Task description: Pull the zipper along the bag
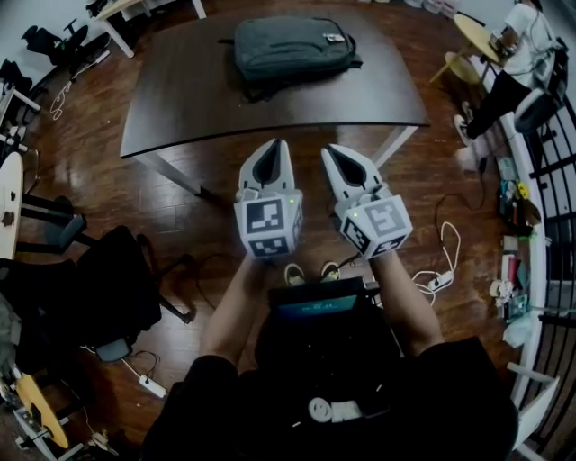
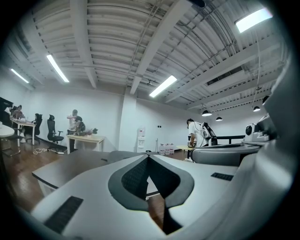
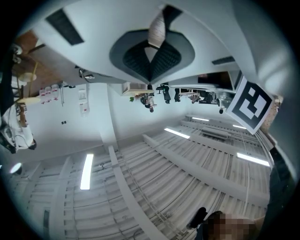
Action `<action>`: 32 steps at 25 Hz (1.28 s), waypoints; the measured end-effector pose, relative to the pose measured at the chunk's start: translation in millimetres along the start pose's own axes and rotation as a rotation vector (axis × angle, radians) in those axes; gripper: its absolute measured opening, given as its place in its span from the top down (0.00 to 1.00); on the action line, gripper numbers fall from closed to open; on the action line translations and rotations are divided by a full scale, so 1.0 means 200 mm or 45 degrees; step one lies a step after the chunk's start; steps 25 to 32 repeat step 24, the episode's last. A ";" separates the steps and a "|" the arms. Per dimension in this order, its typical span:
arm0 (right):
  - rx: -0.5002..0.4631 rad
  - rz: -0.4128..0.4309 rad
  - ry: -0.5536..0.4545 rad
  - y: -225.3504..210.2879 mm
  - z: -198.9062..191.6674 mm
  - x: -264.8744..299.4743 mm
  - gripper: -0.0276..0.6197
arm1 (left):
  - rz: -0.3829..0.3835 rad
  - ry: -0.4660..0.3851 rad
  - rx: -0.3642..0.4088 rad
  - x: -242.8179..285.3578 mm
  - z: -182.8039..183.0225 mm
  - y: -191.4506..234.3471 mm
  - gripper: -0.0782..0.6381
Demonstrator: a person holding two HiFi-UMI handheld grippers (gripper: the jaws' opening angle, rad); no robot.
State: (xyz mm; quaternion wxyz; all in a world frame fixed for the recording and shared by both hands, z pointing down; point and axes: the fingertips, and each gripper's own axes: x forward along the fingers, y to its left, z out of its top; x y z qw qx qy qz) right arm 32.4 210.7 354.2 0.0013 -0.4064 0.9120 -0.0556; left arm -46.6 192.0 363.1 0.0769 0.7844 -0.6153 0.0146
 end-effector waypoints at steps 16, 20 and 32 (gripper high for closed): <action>0.090 -0.029 -0.064 -0.18 0.04 -0.20 0.95 | 0.009 0.019 0.033 0.00 0.01 -0.26 0.89; 0.086 -0.019 -0.066 -0.20 0.05 -0.22 0.95 | 0.014 0.016 0.046 0.01 0.01 -0.28 0.89; 0.080 -0.004 -0.065 -0.22 0.06 -0.22 0.95 | 0.017 0.015 0.052 0.03 0.01 -0.30 0.89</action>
